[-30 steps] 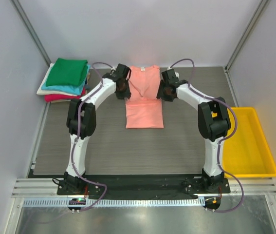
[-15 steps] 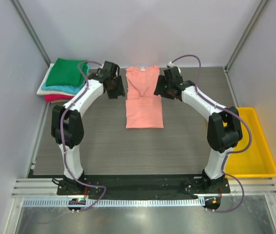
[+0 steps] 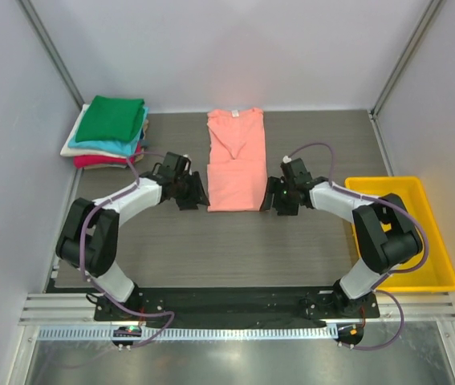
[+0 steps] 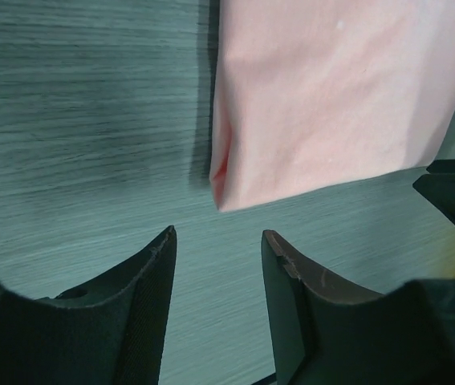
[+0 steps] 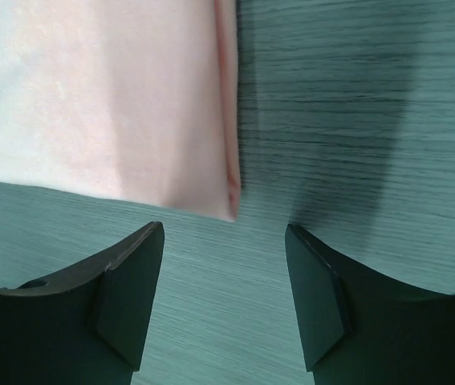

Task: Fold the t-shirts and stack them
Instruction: Fold the tshirt

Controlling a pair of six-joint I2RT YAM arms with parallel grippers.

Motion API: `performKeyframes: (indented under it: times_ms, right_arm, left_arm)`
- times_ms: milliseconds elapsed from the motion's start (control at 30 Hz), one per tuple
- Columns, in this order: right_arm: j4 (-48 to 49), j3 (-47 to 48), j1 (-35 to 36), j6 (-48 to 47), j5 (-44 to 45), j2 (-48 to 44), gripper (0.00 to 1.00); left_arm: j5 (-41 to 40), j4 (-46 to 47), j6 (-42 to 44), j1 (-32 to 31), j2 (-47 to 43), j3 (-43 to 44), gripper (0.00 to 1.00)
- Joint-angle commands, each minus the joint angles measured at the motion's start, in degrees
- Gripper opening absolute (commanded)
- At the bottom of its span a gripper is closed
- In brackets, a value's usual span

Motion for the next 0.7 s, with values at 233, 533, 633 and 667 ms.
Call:
performKeyframes:
  times_ms: [233, 533, 633, 667]
  right_arm:
    - [8.1, -3.5, 0.0, 1.3, -3.7, 0.5, 0.6]
    - [8.4, -3.5, 0.0, 0.9, -2.6, 1.6, 0.52]
    - [8.4, -3.3, -0.2, 0.8, -2.3, 2.4, 0.5]
    - [8.4, -3.1, -0.1, 0.8, -2.3, 2.7, 0.5]
  left_arm:
    - [2.4, 17.2, -4.4, -2.2, 1.7, -7.3, 0.48]
    - [-3.4, 19.7, -5.5, -2.5, 4.9, -9.5, 0.43]
    - [-4.1, 20.7, -5.6, -2.6, 5.6, -9.7, 0.4]
    - [-4.3, 20.8, -5.7, -2.5, 6.2, -9.7, 0.38]
